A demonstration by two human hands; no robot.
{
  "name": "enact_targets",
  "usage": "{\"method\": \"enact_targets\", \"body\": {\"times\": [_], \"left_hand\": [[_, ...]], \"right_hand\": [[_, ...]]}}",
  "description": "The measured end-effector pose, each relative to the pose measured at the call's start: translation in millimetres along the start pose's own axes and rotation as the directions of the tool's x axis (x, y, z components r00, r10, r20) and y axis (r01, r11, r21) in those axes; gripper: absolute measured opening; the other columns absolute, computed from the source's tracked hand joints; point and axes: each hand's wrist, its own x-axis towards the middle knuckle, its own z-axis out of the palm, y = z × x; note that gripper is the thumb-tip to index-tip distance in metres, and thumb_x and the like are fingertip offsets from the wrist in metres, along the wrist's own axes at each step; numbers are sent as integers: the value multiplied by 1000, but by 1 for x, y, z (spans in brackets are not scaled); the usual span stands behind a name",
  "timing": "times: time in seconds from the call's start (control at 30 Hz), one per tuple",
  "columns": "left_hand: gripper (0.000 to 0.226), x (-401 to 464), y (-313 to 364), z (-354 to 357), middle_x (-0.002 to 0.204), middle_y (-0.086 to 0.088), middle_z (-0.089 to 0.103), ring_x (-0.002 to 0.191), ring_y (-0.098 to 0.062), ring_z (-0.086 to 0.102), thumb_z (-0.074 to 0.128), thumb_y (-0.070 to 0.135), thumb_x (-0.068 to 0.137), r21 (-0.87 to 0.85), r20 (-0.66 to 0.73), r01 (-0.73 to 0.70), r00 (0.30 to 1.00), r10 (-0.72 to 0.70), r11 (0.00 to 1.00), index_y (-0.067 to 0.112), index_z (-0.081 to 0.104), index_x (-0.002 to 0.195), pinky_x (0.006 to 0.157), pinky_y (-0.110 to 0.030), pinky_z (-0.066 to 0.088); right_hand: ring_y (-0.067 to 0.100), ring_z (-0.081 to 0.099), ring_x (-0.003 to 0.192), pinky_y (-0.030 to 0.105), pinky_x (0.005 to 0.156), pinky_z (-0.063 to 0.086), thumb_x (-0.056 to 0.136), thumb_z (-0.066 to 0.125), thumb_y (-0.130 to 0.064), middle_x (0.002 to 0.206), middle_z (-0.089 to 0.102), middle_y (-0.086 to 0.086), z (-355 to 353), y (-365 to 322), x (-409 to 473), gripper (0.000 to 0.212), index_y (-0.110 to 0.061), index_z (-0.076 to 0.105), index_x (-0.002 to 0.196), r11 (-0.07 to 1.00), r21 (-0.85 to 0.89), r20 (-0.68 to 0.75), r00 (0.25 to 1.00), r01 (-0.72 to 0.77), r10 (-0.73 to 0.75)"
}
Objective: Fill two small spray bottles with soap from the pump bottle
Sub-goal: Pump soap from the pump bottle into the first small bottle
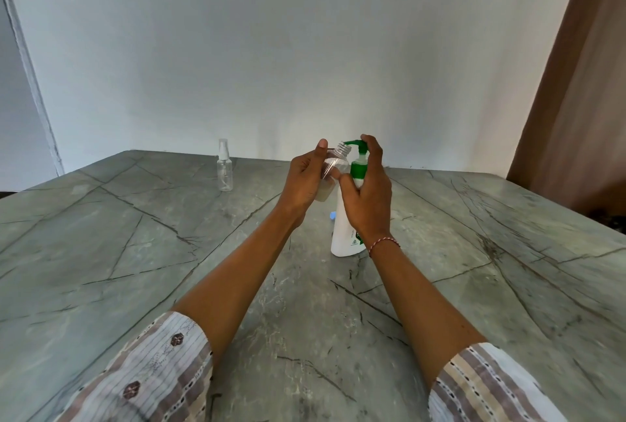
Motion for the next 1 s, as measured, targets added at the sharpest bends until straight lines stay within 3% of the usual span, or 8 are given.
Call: {"method": "enact_targets", "body": {"times": [0.2,0.3,0.47,0.73,1.0], "left_hand": [[39,0,-2,0,60,19,67,56,4,61,33,42,97,-30,0,6,1000,-6,1000,33,64,75,54,-12,49],[40,-1,-3,1,58,19,67,54,5,61,34,41,98,-39,7,8,1000,-8,999,32,64,72,51,-10,48],[39,-2,-5,1,61,17,68,56,2,61,35,44,96,-35,10,19,1000,-19,999,33,66,75,56,-15,49],[39,-1,-5,3,62,19,68,55,3,61,35,46,96,-44,2,30,1000,-30,999,34,65,74,55,-14,49],[40,-1,-7,-1,61,15,69,54,0,62,36,46,95,-62,-4,33,999,-33,998,31,66,73,50,-14,50]], "right_hand": [[18,59,96,35,87,52,87,48,-5,126,56,8,4,-4,0,49,-10,38,135,999,-14,-53,998,39,-40],[24,60,94,42,85,53,85,44,-4,120,58,9,5,-4,-1,46,-8,41,131,999,-16,-57,997,41,-42],[28,60,96,52,87,49,86,47,-1,118,59,9,5,-5,-1,41,-8,42,126,1000,-24,-53,999,-11,10],[27,59,104,50,92,49,90,48,-6,126,56,11,2,-6,-1,48,-11,36,137,999,-39,-12,1000,-20,19],[28,59,97,51,88,48,89,47,-3,119,58,11,5,-8,1,41,-9,41,129,998,-66,-6,1000,-20,20]]}}
